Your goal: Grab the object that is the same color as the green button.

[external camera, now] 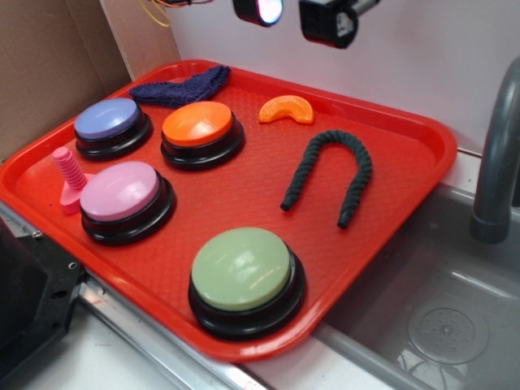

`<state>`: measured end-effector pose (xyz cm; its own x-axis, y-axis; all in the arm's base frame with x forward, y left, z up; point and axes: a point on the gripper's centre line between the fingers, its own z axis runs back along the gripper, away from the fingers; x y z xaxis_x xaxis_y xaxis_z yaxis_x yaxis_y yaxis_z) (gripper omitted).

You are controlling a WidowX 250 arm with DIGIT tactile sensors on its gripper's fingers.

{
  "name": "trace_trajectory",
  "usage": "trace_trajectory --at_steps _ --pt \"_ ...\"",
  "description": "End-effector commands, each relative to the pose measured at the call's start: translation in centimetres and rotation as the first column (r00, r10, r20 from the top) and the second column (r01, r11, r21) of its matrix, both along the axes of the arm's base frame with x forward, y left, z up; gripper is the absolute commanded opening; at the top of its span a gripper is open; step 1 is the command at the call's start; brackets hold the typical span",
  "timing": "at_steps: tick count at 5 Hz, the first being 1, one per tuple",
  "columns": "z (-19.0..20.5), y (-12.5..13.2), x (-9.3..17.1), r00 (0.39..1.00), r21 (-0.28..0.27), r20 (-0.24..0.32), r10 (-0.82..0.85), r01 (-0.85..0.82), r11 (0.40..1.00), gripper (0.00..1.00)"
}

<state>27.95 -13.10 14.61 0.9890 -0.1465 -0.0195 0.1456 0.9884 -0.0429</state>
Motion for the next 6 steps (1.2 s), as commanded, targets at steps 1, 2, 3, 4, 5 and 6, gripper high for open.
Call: trace_trajectory --at_steps 1,2,3,4,5,6 --pt "-3.3 -0.2 0.8 0.994 -0.037 -0.036 -0.101 0.099 0.994 1.0" --pt "-4.7 2.7 -0.4 0.996 0.04 -0.086 -0.035 0.039 0.998 1.0" --pt "-4.6 4.9 -1.6 0.993 0.095 -0.105 0.055 -0.045 0.994 1.0" --pt "-4.9 5.1 -2.6 0.955 0.123 -0.115 0.272 -0.258 0.958 1.0" --pt "-5.6 4.0 -1.8 0.947 0.115 -0.136 0.291 -0.277 0.954 1.0" --pt "-7.1 2.7 -0.8 0.955 0.074 -0.168 0.244 -0.235 0.969 1.0"
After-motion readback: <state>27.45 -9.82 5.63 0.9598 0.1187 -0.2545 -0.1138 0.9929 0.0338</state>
